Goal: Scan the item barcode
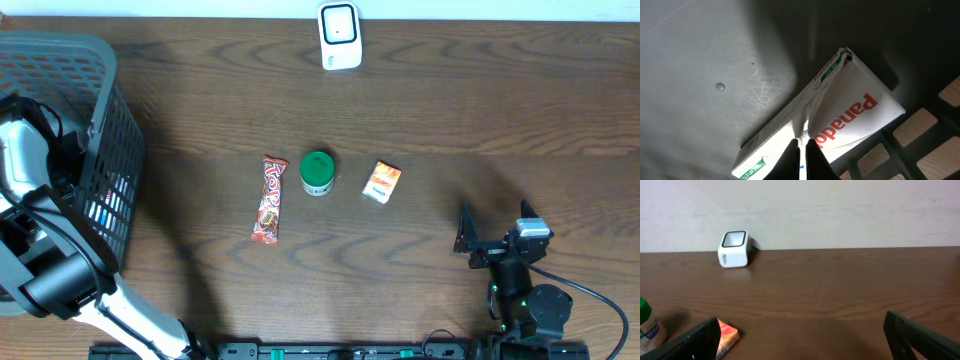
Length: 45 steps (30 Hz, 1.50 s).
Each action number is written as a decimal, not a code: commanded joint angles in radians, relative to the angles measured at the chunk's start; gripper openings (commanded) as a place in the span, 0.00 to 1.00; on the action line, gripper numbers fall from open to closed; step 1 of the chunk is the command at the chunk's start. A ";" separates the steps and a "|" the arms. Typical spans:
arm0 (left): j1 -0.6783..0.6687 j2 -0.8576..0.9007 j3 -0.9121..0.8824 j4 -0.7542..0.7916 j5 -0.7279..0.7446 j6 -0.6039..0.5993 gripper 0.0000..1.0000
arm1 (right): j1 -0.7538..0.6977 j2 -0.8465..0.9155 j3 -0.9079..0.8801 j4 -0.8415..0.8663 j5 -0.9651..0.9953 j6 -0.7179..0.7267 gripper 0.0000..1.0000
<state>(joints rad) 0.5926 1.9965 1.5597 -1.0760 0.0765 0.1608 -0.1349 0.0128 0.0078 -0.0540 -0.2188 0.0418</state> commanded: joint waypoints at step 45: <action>0.034 0.029 -0.035 0.039 -0.114 -0.207 0.08 | 0.011 -0.003 -0.003 -0.002 0.005 0.010 0.99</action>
<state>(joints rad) 0.6209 1.9980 1.4879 -1.0252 -0.0383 -0.0246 -0.1349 0.0128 0.0078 -0.0540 -0.2188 0.0418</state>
